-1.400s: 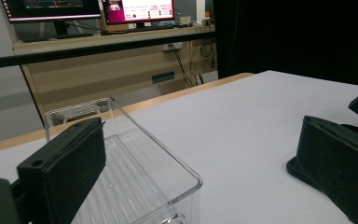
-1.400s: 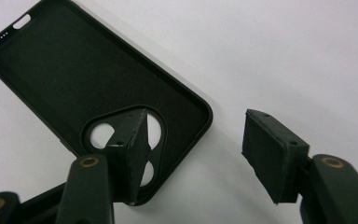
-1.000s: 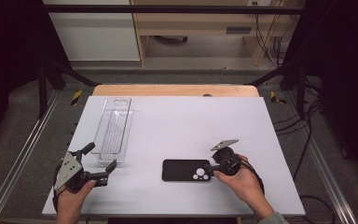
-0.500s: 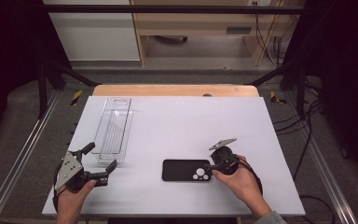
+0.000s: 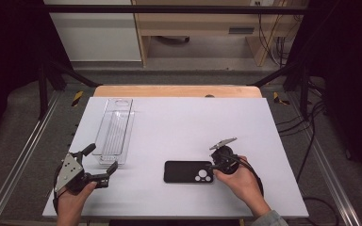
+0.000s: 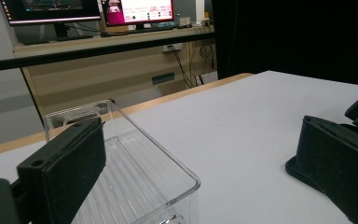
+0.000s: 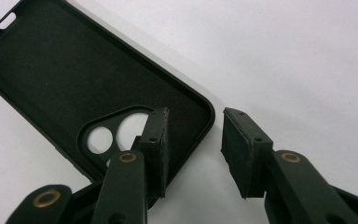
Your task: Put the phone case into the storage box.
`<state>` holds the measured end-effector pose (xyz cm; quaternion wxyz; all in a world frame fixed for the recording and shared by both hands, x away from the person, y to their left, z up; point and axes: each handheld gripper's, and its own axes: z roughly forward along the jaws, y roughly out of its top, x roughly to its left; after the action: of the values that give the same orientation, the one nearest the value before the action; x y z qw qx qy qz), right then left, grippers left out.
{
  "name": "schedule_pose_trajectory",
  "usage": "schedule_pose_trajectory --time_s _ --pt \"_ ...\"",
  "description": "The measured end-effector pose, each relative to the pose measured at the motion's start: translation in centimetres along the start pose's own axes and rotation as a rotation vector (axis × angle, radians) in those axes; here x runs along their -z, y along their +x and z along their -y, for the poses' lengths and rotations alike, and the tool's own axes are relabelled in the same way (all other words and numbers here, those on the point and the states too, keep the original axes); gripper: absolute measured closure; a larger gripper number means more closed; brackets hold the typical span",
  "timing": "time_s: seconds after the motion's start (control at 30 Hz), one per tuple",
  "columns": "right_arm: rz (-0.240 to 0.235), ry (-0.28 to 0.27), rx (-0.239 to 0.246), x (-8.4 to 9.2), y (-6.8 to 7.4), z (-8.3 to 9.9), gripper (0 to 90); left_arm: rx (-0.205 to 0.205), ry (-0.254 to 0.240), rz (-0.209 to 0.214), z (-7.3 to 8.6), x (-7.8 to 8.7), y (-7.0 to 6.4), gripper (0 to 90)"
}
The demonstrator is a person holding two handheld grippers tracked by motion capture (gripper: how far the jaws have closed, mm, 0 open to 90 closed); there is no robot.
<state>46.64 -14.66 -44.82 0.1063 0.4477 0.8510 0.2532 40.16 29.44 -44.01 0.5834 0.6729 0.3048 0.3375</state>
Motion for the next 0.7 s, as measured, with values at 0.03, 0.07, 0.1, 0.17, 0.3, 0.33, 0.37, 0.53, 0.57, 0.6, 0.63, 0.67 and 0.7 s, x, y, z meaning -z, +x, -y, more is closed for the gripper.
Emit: schedule_pose_trajectory --time_s 0.03,0.07,0.1,0.17,0.3,0.33,0.37,0.53,0.57,0.6,0.63,0.67,0.7 --pt "0.003 0.000 -0.005 0.02 -0.07 -0.14 62.5 0.000 0.000 0.000 0.00 0.00 0.01 1.1" --pt "0.003 0.000 -0.005 0.02 -0.07 -0.14 62.5 0.001 0.000 0.000 0.00 0.00 0.01 1.1" --pt "0.002 0.001 0.001 0.02 -0.16 -0.18 62.9 0.001 0.000 -0.001 0.00 0.00 0.02 1.1" --pt "0.002 0.003 -0.004 -0.07 -0.31 -0.31 63.7 0.000 0.000 -0.001 0.00 -0.01 0.00 1.1" --pt "-0.005 0.015 -0.011 -0.30 -0.42 -0.42 65.3 0.000 0.001 0.000 0.00 -0.02 0.00 1.1" --pt "-0.005 0.015 -0.011 -0.30 -0.42 -0.42 65.3 0.000 0.001 0.000 0.00 -0.02 0.00 1.1" --pt "-0.004 0.014 -0.012 -0.34 -0.41 -0.43 65.5 0.000 0.000 0.000 0.00 -0.01 0.00 1.1" --pt "-0.008 0.028 -0.013 -0.52 -0.33 -0.38 66.5 0.000 0.000 0.000 0.00 -0.01 -0.01 1.1" --pt "-0.007 0.028 -0.013 -0.56 -0.33 -0.35 66.6 0.000 0.000 0.000 -0.01 -0.02 -0.02 1.1" --pt "-0.008 0.028 -0.018 -0.60 -0.31 -0.34 66.9 -0.001 0.000 0.001 -0.01 -0.03 -0.02 1.1" --pt "-0.010 0.032 -0.018 -0.66 -0.33 -0.32 67.3 -0.001 0.000 0.001 -0.01 -0.03 -0.03 1.1" --pt "-0.010 0.032 -0.018 -0.66 -0.33 -0.32 67.3 -0.001 0.000 0.001 -0.01 -0.03 -0.03 1.1" --pt "-0.010 0.034 -0.019 -0.67 -0.32 -0.32 67.4 0.000 0.000 0.001 0.00 -0.04 -0.04 1.1"
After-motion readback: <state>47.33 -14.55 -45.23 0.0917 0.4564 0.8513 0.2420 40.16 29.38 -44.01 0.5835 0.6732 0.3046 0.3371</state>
